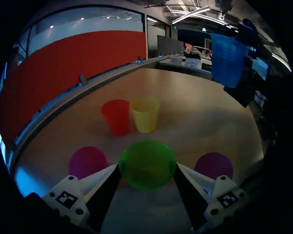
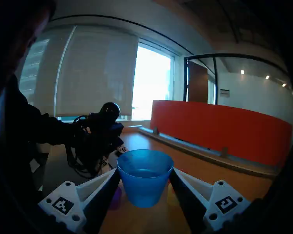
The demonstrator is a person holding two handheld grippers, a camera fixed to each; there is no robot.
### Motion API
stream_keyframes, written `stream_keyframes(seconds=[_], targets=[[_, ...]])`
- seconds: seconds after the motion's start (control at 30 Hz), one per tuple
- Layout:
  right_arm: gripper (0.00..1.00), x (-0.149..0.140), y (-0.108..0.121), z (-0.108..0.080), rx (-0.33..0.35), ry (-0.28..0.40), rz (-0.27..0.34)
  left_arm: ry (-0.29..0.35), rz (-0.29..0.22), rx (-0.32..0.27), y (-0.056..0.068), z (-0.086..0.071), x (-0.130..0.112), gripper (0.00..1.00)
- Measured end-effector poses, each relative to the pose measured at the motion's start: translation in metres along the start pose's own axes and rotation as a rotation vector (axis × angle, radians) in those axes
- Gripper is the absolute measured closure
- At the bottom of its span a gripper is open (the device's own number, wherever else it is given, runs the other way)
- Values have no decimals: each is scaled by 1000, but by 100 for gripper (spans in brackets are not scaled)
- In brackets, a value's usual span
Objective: Pour water
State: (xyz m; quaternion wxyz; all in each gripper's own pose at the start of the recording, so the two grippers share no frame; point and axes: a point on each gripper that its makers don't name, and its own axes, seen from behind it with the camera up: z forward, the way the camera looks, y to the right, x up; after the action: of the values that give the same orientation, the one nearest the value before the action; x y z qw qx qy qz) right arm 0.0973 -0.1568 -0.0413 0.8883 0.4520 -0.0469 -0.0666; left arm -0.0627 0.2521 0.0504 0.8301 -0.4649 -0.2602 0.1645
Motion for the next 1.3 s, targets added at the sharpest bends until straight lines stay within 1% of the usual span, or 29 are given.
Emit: stream_keyframes(seconds=[0.17,0.27,0.5,0.7,1.07,1.3], targets=[[11,2,-3,0,4,0,-1,20,-3,22,-3,-12,4,13],[11,3,-4,0,5,2,0,42,-7,37,-5,-20,10,13],[11,4,-8,1,8,6,4,101,-22,59,-2,-39,26,13],[11,5,-10,2,10,9,8,146,-22,83,-2,-54,39,13],[11,9,-12,3,10,15,7,247,-19,126,0,-81,68,12],[11,10,-12,4,5,16,9,305,-16,154,1,-100,80,13]])
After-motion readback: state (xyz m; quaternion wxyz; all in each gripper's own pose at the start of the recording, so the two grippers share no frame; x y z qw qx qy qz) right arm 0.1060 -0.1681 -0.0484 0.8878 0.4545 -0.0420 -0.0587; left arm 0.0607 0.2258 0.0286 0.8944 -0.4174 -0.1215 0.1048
